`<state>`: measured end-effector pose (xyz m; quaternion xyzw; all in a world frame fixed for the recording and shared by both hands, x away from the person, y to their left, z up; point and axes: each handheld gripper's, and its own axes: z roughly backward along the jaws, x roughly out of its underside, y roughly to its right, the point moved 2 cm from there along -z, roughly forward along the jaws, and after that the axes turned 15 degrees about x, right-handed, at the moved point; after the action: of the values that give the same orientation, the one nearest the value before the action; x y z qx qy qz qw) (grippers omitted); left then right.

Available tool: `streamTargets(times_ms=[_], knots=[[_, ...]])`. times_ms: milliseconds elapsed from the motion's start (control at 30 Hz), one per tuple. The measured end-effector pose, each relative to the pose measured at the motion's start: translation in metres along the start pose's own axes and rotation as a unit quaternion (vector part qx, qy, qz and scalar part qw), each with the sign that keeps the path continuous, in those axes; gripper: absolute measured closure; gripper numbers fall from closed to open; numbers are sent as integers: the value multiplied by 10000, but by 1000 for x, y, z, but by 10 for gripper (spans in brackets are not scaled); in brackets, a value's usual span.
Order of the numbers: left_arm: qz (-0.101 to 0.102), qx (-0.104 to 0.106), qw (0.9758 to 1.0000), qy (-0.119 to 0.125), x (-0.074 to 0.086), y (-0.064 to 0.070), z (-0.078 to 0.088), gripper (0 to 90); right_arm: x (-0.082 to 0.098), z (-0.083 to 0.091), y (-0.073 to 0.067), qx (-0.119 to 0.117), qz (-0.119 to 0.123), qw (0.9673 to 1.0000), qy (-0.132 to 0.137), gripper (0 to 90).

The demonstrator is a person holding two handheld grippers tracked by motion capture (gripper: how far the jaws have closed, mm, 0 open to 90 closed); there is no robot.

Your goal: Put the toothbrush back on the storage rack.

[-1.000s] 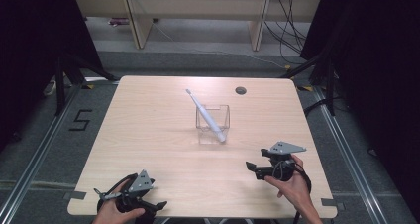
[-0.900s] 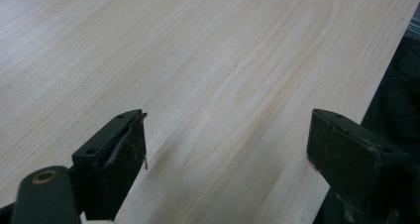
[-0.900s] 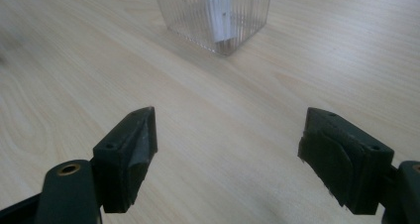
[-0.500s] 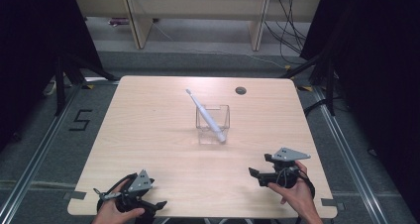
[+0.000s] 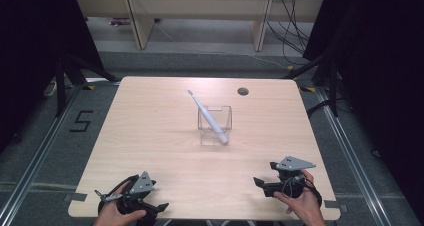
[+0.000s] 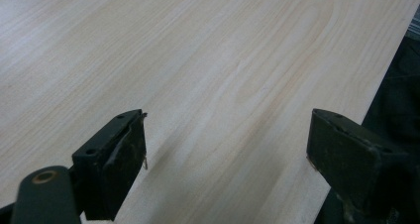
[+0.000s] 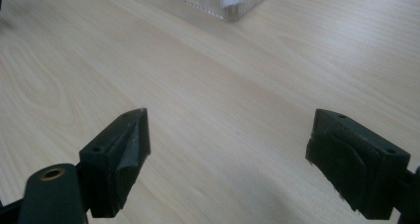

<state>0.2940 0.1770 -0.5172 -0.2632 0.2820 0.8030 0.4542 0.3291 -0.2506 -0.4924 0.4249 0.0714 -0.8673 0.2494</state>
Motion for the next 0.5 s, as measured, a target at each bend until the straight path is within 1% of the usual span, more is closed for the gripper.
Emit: streamTargets(times_ms=[33, 67, 133, 167, 200, 233, 333, 367, 400, 433, 500], knots=[[-8, -3, 10000, -14, 0, 0, 1, 148, 2, 1, -3, -61, -176, 9998, -105, 170], [-6, -5, 10000, -7, 0, 0, 1, 148, 3, 1, -2, -26, -48, 9999, -89, 171], [-6, -4, 10000, -5, 0, 1, 0, 148, 5, 2, -2, -41, -20, 9999, -166, 171], [-5, -5, 10000, -1, 0, 1, 0, 148, 6, 1, -3, -126, -24, 9998, -134, 171], [-4, -8, 10000, -1, 0, 1, 0, 148, 7, 2, -3, -103, -50, 9998, -182, 172], [-2, -10, 10000, 1, 0, 1, 0, 148, 7, 4, -3, -35, -10, 9998, -192, 172], [-19, -7, 10000, 16, 0, 0, 1, 148, 9, 5, -2, -14, 17, 9999, -156, 172], [-7, -11, 10000, 11, 0, 0, 1, 148, 11, 5, -4, -74, -79, 9998, -195, 171], [-7, -14, 10000, 7, 0, 0, 0, 148, 11, 4, -2, -96, 24, 9998, -196, 171], [2, -10, 10000, 10, 0, 1, 0, 148, 12, 5, -2, 1, -52, 9997, -251, 171], [1, -1, 10000, 4, 0, 1, 0, 148, 13, 6, -2, 7, 11, 9997, -256, 171]])
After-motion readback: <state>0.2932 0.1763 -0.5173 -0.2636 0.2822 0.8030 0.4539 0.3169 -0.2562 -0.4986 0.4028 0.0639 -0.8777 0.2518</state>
